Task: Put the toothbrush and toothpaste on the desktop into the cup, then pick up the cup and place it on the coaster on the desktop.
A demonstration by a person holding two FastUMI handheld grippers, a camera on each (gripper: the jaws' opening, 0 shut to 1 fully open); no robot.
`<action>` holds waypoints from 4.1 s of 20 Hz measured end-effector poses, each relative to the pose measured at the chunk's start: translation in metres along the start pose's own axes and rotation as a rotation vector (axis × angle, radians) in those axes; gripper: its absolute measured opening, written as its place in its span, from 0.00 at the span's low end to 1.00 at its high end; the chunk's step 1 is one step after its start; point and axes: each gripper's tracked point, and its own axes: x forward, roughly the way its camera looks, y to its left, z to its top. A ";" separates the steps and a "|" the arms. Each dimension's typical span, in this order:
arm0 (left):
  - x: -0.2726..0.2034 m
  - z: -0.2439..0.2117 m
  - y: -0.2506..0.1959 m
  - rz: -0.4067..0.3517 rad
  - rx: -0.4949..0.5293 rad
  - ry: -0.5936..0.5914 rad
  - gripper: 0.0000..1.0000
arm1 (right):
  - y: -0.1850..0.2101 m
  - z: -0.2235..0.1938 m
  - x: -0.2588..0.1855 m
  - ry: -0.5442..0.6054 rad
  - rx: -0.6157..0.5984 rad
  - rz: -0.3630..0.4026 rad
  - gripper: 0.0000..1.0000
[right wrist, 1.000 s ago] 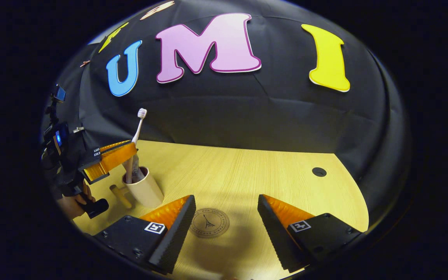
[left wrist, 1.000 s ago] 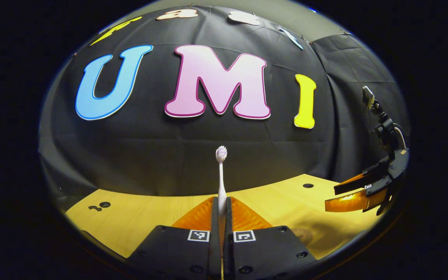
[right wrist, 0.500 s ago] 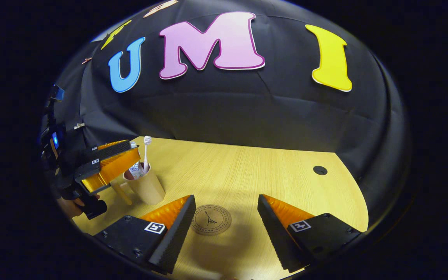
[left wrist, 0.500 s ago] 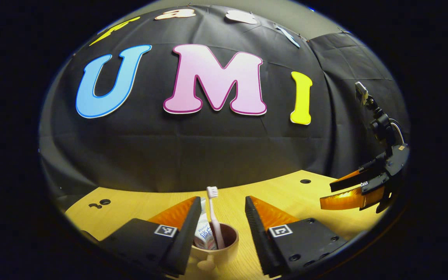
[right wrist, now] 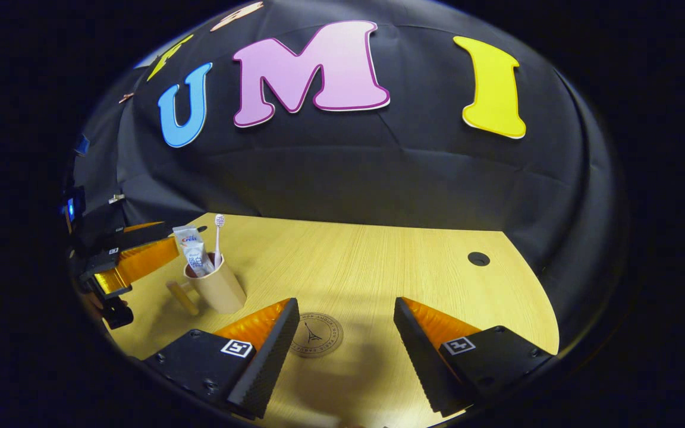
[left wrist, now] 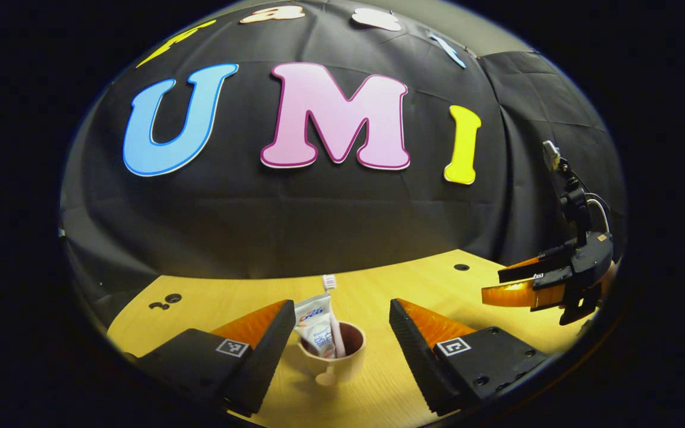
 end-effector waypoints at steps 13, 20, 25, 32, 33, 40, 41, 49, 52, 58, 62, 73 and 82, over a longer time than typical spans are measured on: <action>-0.009 -0.074 0.003 -0.057 -0.068 0.574 1.00 | -0.064 0.004 -0.026 -0.032 0.086 -0.098 0.98; 0.005 -0.116 0.004 -0.056 -0.056 0.853 0.99 | -0.105 -0.003 -0.059 -0.050 0.010 -0.170 0.98; 0.015 -0.129 0.002 -0.088 -0.003 0.972 0.98 | -0.117 -0.023 -0.072 -0.010 0.029 -0.188 0.99; 0.028 -0.142 0.007 -0.089 0.020 1.100 0.80 | -0.118 -0.026 -0.075 -0.009 0.040 -0.196 0.98; 0.028 -0.144 0.006 -0.091 0.016 1.112 0.78 | -0.118 -0.026 -0.075 -0.010 0.037 -0.193 0.98; 0.031 -0.151 0.005 -0.114 0.052 1.173 0.45 | -0.115 -0.024 -0.078 -0.018 0.024 -0.191 0.98; 0.030 -0.150 0.008 -0.095 0.058 1.183 0.31 | -0.115 -0.023 -0.080 -0.020 0.025 -0.191 0.98; 0.029 -0.150 -0.001 -0.114 0.019 1.165 0.27 | -0.119 -0.020 -0.080 -0.031 0.032 -0.199 0.98; 0.031 -0.143 -0.002 -0.114 0.034 1.146 0.27 | -0.119 -0.016 -0.084 -0.039 0.026 -0.206 0.98; 0.040 -0.109 -0.029 -0.174 0.099 1.096 0.31 | -0.130 -0.009 -0.094 -0.058 0.041 -0.236 0.98; 0.050 -0.096 -0.058 -0.232 0.177 1.082 0.27 | -0.138 -0.004 -0.107 -0.077 0.044 -0.262 0.98; 0.067 -0.110 -0.132 -0.352 0.282 1.106 0.27 | -0.164 -0.008 -0.139 -0.100 0.045 -0.324 0.98; 0.070 -0.130 -0.152 -0.353 0.312 1.142 0.27 | -0.174 -0.023 -0.151 -0.086 0.075 -0.349 0.99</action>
